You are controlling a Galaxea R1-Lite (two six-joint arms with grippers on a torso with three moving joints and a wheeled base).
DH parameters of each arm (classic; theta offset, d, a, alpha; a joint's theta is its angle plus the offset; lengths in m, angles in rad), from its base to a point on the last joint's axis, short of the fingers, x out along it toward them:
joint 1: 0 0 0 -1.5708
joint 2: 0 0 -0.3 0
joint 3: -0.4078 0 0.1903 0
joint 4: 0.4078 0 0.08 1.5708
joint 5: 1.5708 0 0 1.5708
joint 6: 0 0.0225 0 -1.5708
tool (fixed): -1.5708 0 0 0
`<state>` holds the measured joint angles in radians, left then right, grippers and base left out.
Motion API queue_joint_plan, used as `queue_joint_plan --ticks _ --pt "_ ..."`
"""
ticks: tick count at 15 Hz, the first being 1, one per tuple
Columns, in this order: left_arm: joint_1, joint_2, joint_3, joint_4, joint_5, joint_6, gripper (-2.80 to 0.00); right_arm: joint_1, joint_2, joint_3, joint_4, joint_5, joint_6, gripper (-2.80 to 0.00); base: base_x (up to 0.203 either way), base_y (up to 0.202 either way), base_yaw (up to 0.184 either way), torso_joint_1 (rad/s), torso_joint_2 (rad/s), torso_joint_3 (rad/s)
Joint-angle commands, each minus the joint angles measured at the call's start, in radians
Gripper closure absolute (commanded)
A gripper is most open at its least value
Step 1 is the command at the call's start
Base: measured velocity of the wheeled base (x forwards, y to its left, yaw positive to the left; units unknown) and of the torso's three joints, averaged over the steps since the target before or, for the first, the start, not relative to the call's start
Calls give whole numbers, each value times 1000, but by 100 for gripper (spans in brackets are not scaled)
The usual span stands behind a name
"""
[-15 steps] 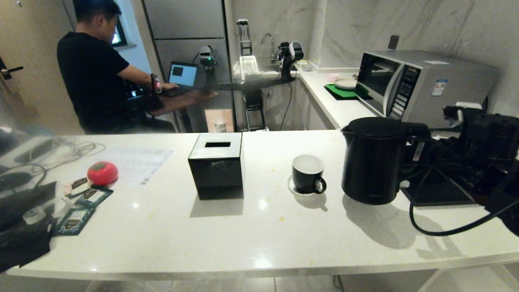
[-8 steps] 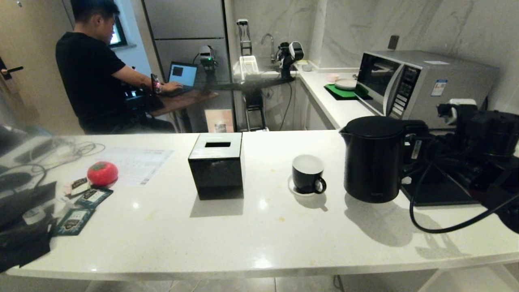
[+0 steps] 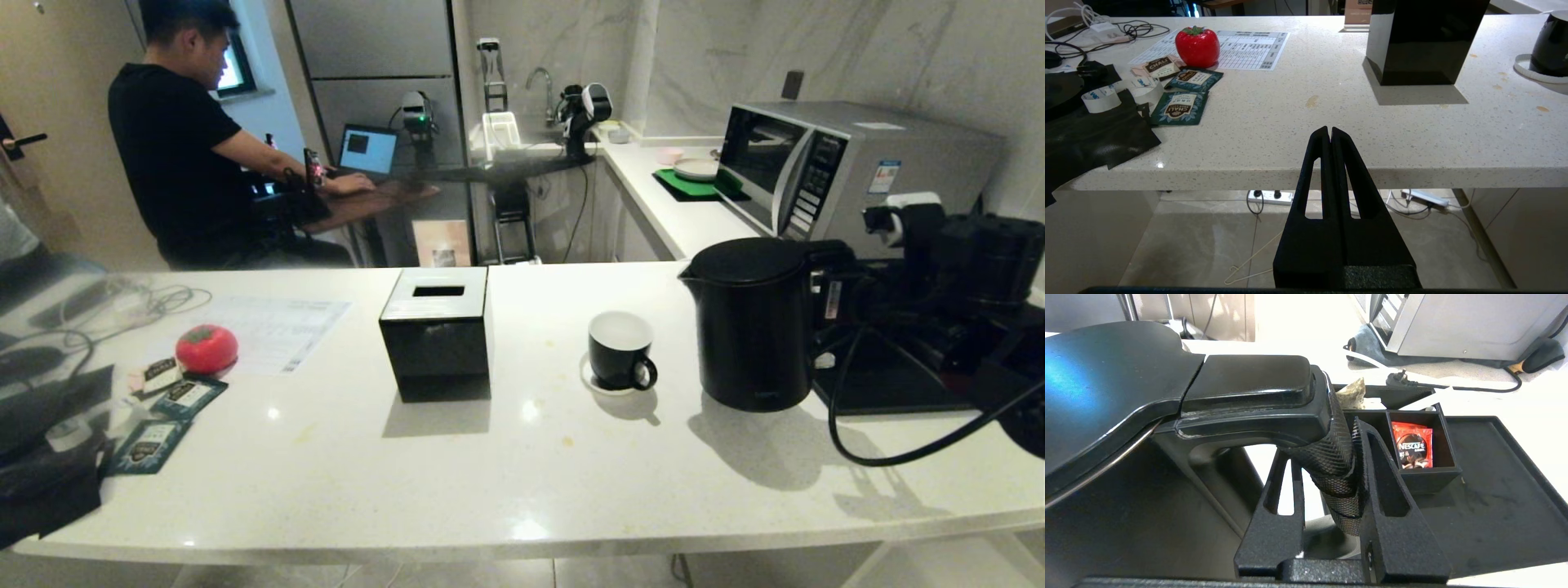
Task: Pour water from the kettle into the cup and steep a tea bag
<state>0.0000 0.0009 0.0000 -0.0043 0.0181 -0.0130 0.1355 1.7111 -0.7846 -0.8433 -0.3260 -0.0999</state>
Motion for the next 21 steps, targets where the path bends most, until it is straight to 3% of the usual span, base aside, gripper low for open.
queue_joint_plan --ticks 1,21 --pt "0 1 0 0 0 -1 0 4 -4 -17 17 -2 -13 0 0 0 0 0 0 0" --pt "0 1 0 0 0 -1 0 61 36 -240 271 -5 -197 0 0 0 0 0 0 0"
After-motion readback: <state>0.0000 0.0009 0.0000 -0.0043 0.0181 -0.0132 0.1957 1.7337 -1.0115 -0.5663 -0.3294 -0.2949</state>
